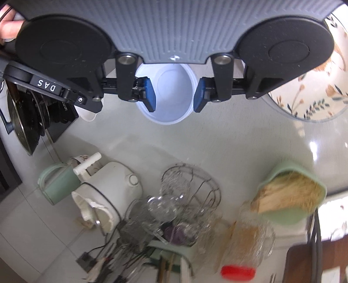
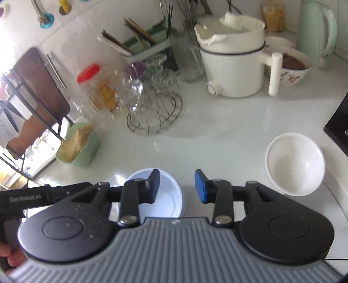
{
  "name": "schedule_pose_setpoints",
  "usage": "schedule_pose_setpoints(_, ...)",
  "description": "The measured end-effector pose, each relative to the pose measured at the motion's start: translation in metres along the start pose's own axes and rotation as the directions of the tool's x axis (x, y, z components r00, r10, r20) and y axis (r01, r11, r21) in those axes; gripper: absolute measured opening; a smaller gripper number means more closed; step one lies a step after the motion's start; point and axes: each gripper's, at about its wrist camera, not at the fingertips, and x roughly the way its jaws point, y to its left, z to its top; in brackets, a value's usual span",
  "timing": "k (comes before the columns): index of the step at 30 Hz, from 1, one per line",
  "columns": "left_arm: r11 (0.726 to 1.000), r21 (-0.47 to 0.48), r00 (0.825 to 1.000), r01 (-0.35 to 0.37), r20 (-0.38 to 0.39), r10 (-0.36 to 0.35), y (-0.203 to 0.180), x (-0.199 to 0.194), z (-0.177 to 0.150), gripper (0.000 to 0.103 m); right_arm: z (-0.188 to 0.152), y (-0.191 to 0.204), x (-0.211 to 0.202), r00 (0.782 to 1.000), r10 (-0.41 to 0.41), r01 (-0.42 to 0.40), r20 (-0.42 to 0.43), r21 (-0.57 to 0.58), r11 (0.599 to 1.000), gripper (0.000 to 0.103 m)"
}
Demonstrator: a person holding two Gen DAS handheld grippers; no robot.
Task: Organize plates and bowls
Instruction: 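Lower the second blue bowl into the first and open both grippers, then move both grippers to the white ceramic bowl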
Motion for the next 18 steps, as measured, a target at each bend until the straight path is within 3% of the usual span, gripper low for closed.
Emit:
schedule_pose_setpoints(12, 0.991, 0.134, 0.997, 0.017, 0.079, -0.028, -0.032, -0.039, -0.001, 0.043, -0.003, 0.013, -0.059, 0.981, -0.029, 0.040, 0.193, -0.053, 0.998, 0.039)
schedule_pose_setpoints(18, 0.989, 0.147, 0.995, 0.021, 0.092, -0.035, -0.035, -0.048, -0.007, 0.043, -0.010, 0.014, -0.071, 0.974, -0.039, 0.049, 0.223, -0.043, 0.998, 0.039)
